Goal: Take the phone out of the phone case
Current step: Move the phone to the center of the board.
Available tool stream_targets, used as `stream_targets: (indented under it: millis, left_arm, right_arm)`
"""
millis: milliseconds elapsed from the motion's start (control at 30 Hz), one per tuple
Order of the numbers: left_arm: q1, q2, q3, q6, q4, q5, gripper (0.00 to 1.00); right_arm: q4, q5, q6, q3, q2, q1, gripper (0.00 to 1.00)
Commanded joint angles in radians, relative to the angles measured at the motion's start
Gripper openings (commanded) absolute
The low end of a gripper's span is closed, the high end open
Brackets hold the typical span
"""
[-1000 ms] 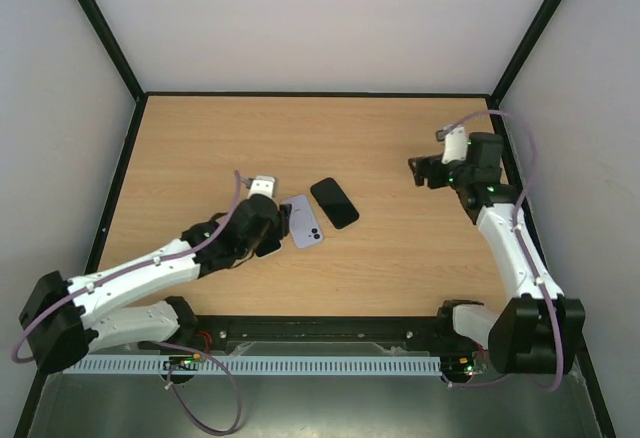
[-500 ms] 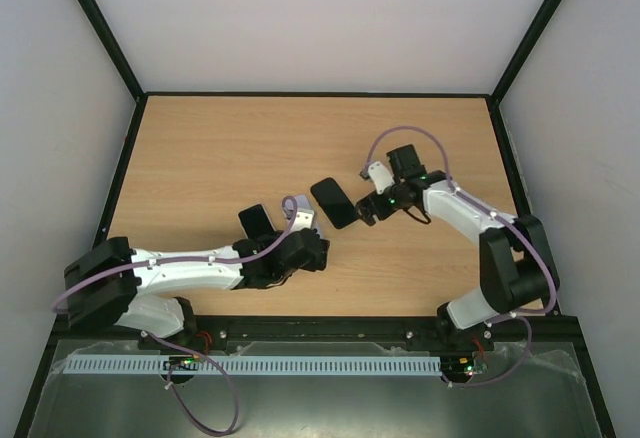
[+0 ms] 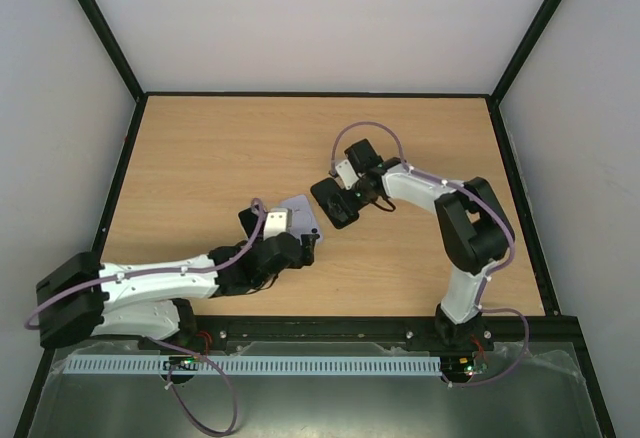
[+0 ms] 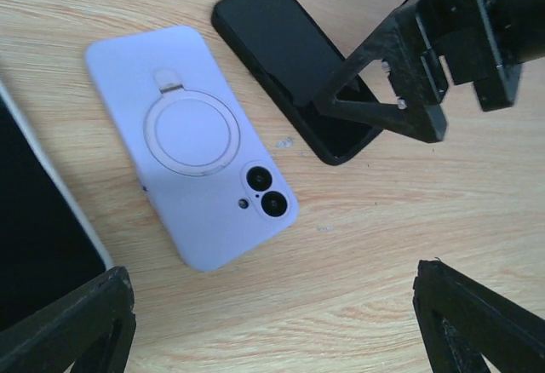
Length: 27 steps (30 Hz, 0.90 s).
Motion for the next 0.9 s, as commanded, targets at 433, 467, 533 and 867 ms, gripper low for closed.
stream_targets:
  millis: [433,467,533,867]
  left_arm:
    - [0.071,-0.265,-0.124,-0.127,-0.063,-0.075,0.88]
    - [0.07,-0.268,-0.129,-0.129,-0.06,-0.073,0.89]
    - [0.071,-0.268,-0.138,-0.134,-0.054,-0.067,0.89]
    - [0.071,-0.259,-0.158,-0.142,-0.027,-0.042,0.89]
  right_arm:
    - [-0.029,0.116,0.073,0.097,0.156,0.066,0.99]
    - [-0.031,0.146,0.081,0.094,0.157,0.069,1.0]
    - [-0.049,0.189,0.086,0.088,0.156,0.072,0.94]
    - [-0.171,0.174,-0.014,-0.077,0.001,0.071,0.7]
